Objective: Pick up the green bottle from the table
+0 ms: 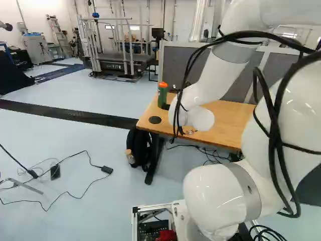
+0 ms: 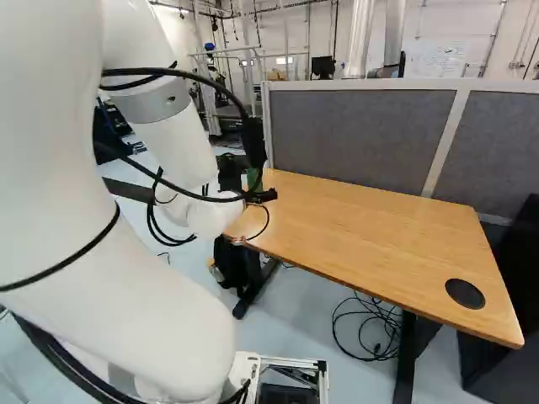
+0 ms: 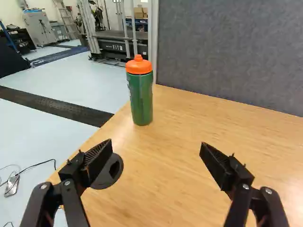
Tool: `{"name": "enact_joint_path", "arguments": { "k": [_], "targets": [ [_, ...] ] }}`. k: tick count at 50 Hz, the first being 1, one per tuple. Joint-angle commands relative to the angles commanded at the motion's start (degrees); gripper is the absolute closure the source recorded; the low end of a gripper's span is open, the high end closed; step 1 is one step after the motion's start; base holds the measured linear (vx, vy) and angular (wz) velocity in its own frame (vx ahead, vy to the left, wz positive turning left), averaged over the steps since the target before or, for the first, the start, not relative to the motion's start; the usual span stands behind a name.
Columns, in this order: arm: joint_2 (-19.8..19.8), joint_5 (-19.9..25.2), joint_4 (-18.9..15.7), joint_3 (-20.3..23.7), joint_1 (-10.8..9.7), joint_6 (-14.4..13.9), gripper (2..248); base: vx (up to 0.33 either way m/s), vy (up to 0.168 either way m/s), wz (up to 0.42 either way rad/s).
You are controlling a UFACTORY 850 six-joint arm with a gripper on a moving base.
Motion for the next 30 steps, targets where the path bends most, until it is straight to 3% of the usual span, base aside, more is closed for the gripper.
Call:
{"name": "enact_joint_path", "arguments": {
  "k": [30],
  "targets": [
    [-13.8, 2.4, -1.4, -10.1, 0.4, 0.0, 3, 0.000, 0.000, 0.000]
  ]
}}
